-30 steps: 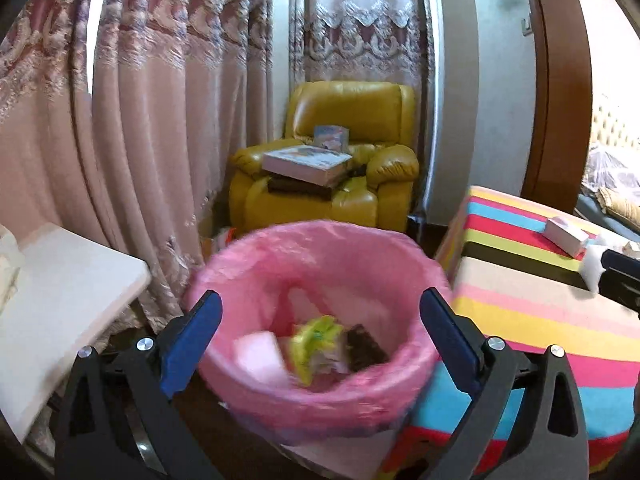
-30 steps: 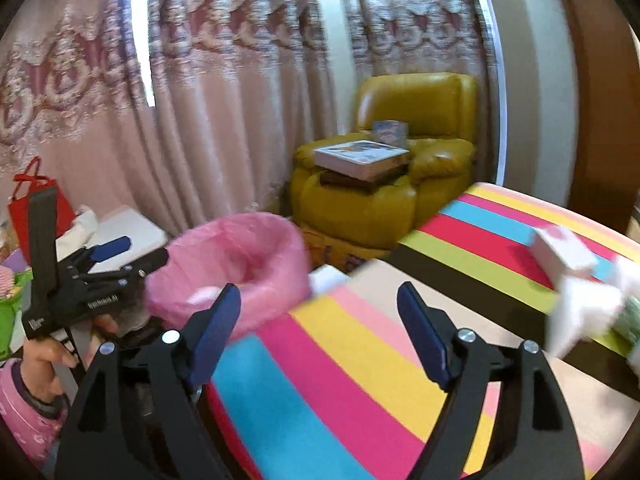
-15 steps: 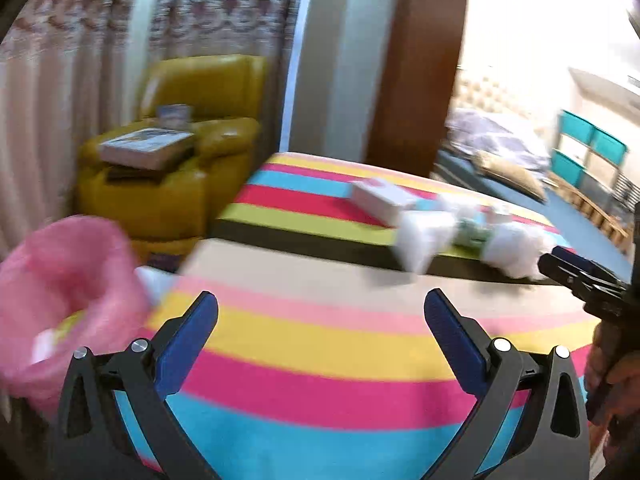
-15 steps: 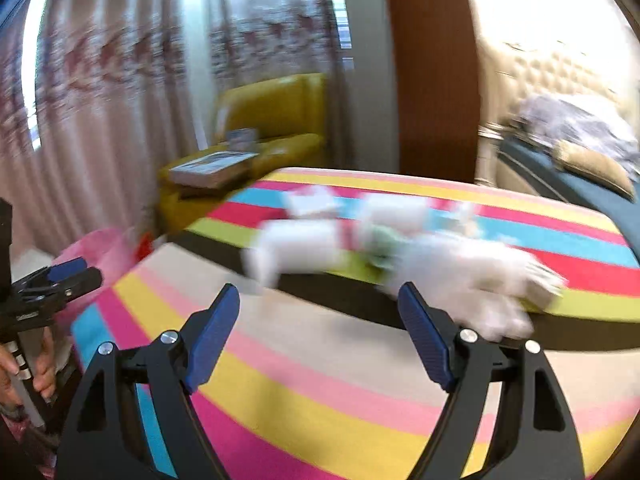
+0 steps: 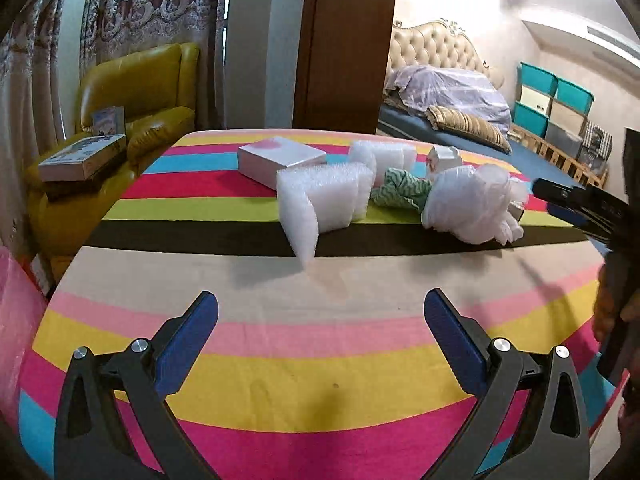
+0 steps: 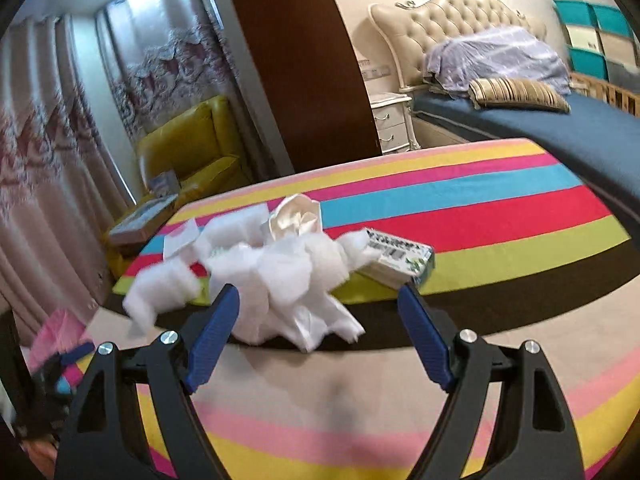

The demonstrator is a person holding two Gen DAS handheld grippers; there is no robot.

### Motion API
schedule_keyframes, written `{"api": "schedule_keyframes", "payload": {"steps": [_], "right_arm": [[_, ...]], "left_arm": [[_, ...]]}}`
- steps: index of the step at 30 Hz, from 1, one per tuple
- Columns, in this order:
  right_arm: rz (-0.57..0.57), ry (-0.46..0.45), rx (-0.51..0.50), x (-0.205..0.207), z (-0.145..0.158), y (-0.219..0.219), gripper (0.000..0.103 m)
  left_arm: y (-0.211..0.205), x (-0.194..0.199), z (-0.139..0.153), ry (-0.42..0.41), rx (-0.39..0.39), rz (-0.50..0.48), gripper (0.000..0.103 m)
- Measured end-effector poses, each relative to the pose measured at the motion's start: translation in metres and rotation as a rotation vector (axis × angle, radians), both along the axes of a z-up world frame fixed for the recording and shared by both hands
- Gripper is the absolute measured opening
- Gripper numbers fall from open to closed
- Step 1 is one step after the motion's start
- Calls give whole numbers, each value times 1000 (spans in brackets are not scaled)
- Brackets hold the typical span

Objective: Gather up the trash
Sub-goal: 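Move both open tools back over the striped table, then grasp a crumpled white tissue with the right tool while the left tool grasps the white plastic bag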

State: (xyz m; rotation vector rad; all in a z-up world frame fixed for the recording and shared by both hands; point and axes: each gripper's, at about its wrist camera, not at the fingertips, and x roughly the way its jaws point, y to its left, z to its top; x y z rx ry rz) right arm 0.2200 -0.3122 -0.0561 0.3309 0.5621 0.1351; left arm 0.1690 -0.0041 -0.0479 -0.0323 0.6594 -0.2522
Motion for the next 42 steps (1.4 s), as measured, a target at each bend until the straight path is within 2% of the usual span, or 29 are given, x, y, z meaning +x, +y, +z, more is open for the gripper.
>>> {"api": "schedule_keyframes", "payload": {"steps": [3,6,10,16,23,24,26,29,34,38,42], "right_arm": [[-15,6,34,17,1,1,79],[-35,25,18,31,1,7,76],[-57,71,-34,46,-6,19,76],[-78,143,-121,54,-17,34,71],[-38,140,-108,51,-24,34,47],[-27,135,-120,50,-24,36,28],[-6,106,-132,44,-20,38,18],[-17,43,-169,24,-10,40,16],[-58,-10,-213,-9,-3,34,16],[-79,-12,-264,-27,-2,26,16],[-137,2,-298,-35,-2,5,16]], "left_arm": [[5,9,-5,58,-17,17,97],[15,13,-9,101,-58,42,97],[23,10,-9,88,-103,78,97],[25,5,-4,58,-110,80,97],[23,6,-4,66,-115,66,97],[22,6,-4,70,-112,64,97],[21,7,-5,78,-110,61,97],[21,8,-5,77,-116,61,97],[21,13,-9,105,-126,53,97],[15,25,-3,122,-121,48,97],[1,37,5,136,-164,32,97]]}}
